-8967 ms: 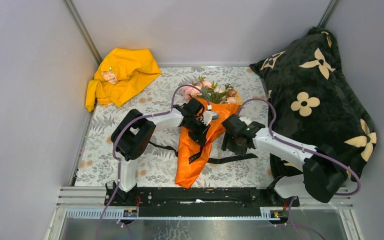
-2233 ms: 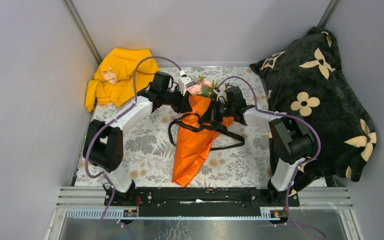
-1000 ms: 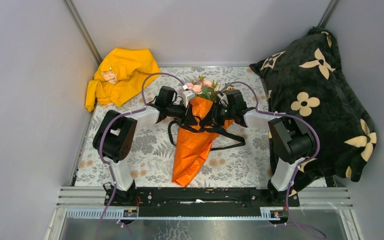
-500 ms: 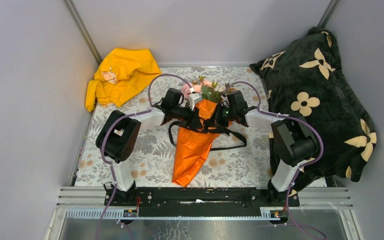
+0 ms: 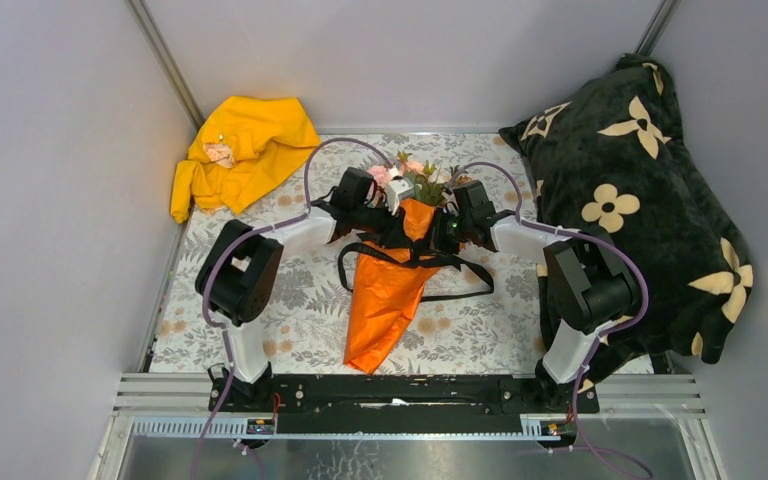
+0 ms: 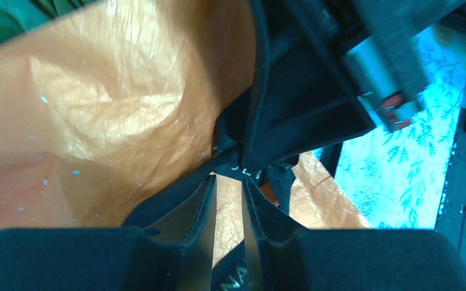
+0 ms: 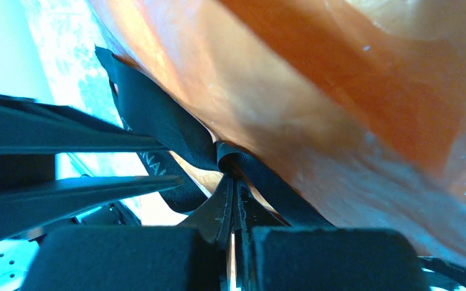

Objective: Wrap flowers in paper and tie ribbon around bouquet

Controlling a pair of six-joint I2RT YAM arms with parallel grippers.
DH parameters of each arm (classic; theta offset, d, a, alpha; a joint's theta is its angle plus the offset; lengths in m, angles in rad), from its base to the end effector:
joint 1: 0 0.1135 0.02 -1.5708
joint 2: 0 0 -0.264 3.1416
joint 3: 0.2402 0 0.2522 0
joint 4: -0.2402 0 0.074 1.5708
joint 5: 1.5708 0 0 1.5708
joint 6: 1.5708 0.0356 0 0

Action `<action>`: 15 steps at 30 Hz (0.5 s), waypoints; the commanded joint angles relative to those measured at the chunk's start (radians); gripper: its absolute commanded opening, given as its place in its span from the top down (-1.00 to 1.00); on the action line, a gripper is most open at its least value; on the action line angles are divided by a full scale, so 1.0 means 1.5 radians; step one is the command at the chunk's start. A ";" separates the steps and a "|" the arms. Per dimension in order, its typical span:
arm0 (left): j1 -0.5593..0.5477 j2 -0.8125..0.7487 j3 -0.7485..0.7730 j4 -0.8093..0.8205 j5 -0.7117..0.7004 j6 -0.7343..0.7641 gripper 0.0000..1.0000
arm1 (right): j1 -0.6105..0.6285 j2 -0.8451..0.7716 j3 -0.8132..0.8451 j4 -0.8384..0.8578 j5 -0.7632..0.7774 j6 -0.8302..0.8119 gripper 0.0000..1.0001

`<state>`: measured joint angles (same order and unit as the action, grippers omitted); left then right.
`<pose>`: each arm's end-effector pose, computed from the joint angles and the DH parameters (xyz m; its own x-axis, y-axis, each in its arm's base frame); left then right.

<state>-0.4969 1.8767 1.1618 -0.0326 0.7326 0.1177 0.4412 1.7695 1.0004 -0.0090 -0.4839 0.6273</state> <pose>0.3381 -0.2104 0.1817 -0.5012 0.3711 -0.7817 0.8503 0.3787 -0.3654 0.3230 0.1708 0.1710 -0.9116 0.1441 -0.3850 -0.1761 0.7094 0.6825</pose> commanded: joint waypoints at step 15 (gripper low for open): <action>-0.040 0.073 0.104 -0.032 -0.063 -0.029 0.26 | 0.001 -0.023 -0.021 0.058 -0.037 -0.018 1.00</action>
<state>-0.5346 1.9682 1.2964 -0.0704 0.6613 0.0650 0.4412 1.7695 0.9688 0.0368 -0.5175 0.6094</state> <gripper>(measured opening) 0.362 0.011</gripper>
